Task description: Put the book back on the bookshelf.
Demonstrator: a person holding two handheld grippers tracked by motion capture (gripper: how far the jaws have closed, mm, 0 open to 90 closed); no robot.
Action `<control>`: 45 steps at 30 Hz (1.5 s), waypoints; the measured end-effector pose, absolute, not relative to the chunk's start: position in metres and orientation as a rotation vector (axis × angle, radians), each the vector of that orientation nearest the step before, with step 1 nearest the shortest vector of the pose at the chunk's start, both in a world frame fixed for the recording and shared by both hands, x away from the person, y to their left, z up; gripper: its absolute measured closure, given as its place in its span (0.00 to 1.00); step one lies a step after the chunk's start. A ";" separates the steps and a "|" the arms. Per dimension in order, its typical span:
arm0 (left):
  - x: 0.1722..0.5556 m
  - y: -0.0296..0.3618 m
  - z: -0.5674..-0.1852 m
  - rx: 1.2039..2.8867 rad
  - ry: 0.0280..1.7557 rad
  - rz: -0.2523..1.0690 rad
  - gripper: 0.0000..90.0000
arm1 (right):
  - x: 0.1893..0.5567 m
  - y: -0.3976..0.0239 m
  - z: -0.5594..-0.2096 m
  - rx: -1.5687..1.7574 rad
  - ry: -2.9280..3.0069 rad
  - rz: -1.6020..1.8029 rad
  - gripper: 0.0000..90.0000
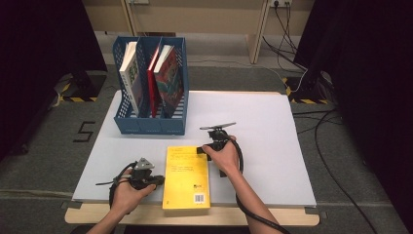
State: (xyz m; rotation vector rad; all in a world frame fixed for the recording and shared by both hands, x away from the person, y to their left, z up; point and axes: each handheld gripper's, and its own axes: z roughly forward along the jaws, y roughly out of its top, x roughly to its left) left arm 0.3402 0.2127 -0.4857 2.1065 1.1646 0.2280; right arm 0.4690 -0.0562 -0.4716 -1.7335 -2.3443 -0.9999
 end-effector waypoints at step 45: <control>0.387 0.188 -0.483 1.983 1.188 0.096 0.63 | 0.495 -0.071 -0.470 -1.627 -2.464 -0.955 0.48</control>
